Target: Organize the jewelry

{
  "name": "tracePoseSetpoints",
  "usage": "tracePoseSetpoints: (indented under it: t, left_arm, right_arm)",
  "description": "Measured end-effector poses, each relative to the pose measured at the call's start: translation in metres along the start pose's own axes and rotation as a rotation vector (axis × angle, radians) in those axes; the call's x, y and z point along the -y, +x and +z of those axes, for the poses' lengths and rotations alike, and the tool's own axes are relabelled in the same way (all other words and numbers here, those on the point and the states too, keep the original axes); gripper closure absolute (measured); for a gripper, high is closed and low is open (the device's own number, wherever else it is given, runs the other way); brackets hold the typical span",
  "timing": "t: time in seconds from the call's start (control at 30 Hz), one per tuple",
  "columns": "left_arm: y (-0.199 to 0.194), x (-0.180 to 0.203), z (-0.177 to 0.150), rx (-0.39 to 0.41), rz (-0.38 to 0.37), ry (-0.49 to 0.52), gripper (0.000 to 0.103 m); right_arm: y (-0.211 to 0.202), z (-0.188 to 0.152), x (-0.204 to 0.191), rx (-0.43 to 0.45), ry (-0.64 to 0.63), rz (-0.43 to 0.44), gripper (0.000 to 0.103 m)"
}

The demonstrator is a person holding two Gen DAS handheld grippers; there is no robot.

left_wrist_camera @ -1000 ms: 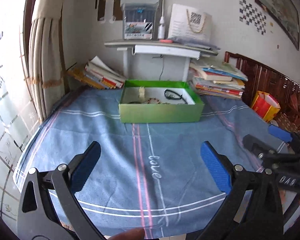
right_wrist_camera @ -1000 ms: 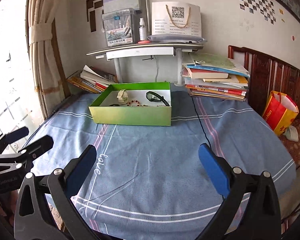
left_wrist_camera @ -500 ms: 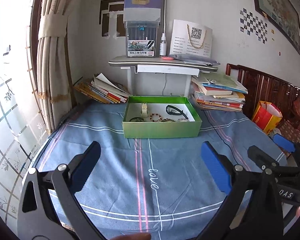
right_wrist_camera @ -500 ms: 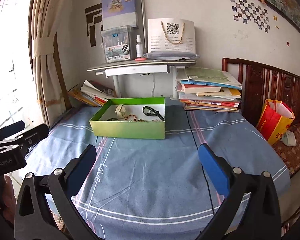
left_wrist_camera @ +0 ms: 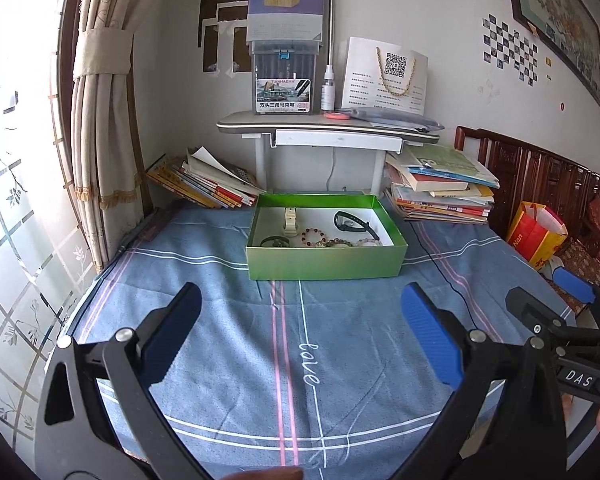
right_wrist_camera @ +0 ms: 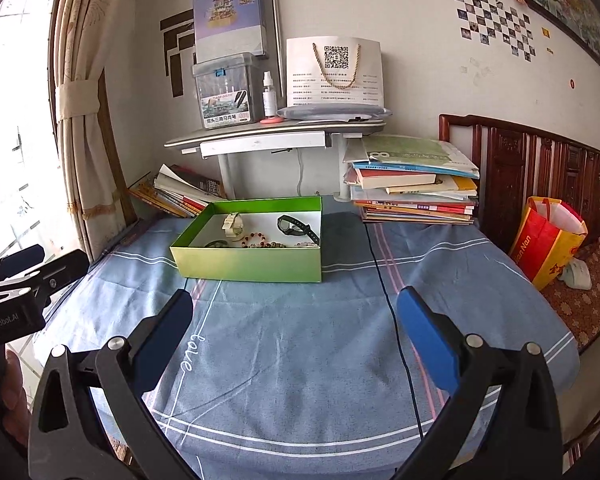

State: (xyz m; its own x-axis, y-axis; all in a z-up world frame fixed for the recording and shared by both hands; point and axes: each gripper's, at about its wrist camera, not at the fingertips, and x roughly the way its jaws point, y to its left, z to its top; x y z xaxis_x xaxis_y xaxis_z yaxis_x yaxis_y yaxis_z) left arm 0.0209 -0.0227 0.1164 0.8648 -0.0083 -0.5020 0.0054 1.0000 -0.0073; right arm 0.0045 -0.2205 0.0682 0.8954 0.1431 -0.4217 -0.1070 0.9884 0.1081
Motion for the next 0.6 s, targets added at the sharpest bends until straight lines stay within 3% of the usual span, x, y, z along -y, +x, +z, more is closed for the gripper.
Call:
tracePoseSetpoints:
  t: [0.6]
  left_arm:
    - [0.0028,0.001,-0.0031,-0.008,-0.001,0.006,0.004]
  right_arm:
    - [0.0035,-0.0008,-0.0014,-0.008,0.001,0.001,0.003]
